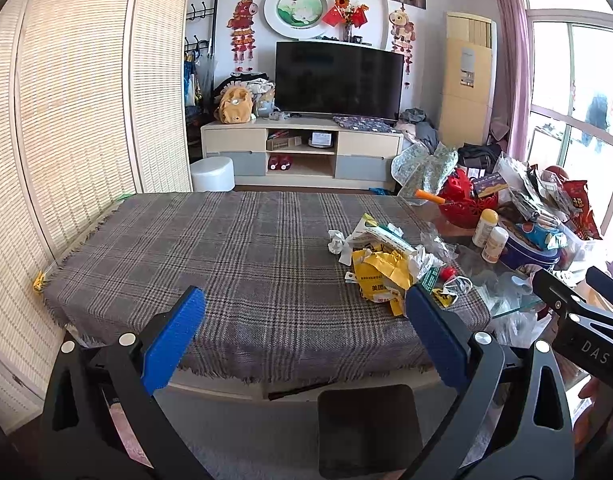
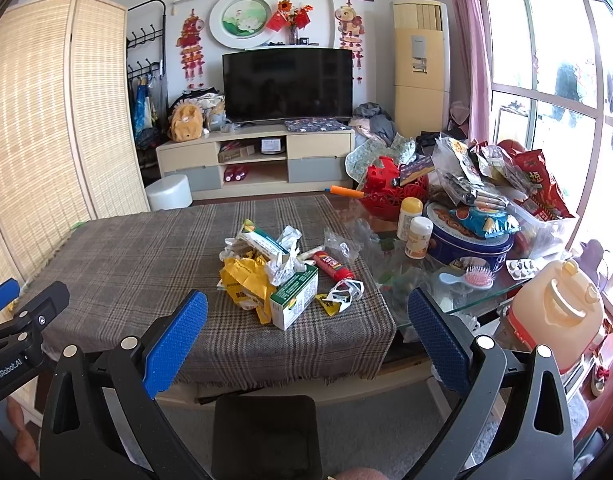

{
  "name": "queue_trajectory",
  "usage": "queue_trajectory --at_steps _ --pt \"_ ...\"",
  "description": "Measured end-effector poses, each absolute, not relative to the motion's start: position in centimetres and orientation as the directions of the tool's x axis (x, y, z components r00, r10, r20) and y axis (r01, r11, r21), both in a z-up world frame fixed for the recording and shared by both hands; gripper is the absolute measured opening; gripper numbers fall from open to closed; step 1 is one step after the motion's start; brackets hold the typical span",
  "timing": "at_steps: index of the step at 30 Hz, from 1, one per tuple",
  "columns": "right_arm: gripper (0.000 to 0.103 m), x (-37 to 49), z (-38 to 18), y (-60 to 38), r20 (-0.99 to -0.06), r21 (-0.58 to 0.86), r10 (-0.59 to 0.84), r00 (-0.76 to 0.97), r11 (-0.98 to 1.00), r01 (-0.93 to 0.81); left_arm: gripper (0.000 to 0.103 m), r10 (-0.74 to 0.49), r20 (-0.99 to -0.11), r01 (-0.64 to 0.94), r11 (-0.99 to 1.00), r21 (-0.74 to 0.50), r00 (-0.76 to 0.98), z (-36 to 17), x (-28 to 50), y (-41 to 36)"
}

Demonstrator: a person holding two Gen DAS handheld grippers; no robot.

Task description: Collect trash

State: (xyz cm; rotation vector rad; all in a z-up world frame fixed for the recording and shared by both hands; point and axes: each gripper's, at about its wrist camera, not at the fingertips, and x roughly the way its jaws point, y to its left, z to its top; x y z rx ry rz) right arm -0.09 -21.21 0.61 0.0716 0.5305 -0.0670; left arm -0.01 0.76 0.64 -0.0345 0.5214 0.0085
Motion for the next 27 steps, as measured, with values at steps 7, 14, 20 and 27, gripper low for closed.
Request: queue_trajectory --at_steps 7,14,20,27 --pt "0.100 0.0 0.4 -20.9 -0.512 0.044 -0.048 0.857 0.996 0.082 0.095 -0.003 -0.500 -0.014 0.999 -0.030 0.866 0.8 0.0 0.9" --pt "0.100 0.3 -0.5 -21.1 -0.536 0.056 -0.035 0.843 0.995 0.077 0.095 0.007 -0.507 -0.018 1.000 -0.017 0.862 0.3 0.1 0.7" --pt "0.100 1.3 -1.9 -22.1 -0.567 0.098 -0.007 0.823 0.992 0.076 0.095 0.016 -0.535 -0.014 1.000 0.009 0.845 -1.3 1.1 0.3" --pt "0.100 3.3 -5.0 -24.0 -0.640 0.107 -0.018 0.768 0.988 0.113 0.095 -0.002 -0.580 -0.001 1.000 -0.004 0.814 -3.7 3.2 0.3"
